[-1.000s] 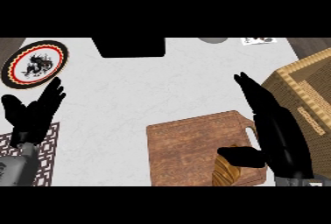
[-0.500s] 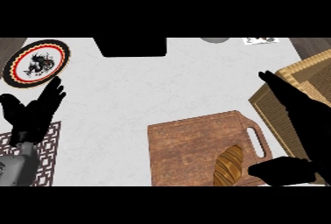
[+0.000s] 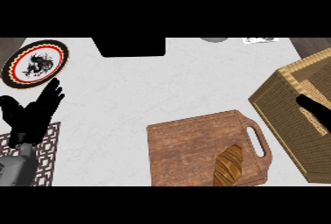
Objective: Pick the croissant from the cutting board and place it in the basket
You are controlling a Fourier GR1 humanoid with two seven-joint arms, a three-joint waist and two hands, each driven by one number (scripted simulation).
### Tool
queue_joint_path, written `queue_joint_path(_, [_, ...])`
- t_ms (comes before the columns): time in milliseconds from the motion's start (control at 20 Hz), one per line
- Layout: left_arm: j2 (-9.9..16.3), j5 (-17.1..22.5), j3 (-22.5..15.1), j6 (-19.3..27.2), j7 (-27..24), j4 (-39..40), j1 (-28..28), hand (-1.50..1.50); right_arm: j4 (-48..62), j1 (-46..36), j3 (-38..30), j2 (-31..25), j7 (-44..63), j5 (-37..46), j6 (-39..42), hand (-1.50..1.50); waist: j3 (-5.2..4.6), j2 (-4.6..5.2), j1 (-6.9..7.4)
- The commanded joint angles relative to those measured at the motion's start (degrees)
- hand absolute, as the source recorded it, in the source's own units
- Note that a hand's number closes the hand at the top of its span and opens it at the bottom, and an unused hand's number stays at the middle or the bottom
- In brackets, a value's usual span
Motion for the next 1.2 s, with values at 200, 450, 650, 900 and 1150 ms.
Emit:
queue_joint_path(200, [-1.4, -0.9, 0.0, 0.1, 1.9, -1.7, -1.3, 0.00, -12.1, 15.0, -3.2, 4.0, 2.8, 4.4, -1.5, -1.50, 0.13, 0.28, 0.87])
queue_joint_path(450, [-3.4, -2.9, -1.4, 0.7, 1.3, -1.8, -0.1, 0.00, -9.6, 21.0, -0.2, 7.4, -7.8, 14.1, -1.5, -1.50, 0.14, 0.28, 1.12])
queue_joint_path(650, [-0.4, -1.0, 1.0, -2.1, 2.0, -2.2, -0.4, 0.00, 3.1, 23.8, 2.7, 10.8, -24.9, 24.8, -5.2, -1.50, 0.23, 0.27, 1.49])
queue_joint_path(900, [-1.9, -1.6, 1.1, -1.1, 3.4, -1.5, -3.6, 0.00, 10.9, 23.0, 9.4, 17.7, -31.1, 32.5, -14.9, -1.50, 0.16, 0.40, 1.58])
queue_joint_path(1150, [-3.7, -3.3, 0.5, -1.7, 0.6, -1.6, -0.3, 0.00, 23.9, 21.1, 12.9, 22.0, -37.2, 38.3, -19.7, -1.50, 0.13, 0.47, 1.85])
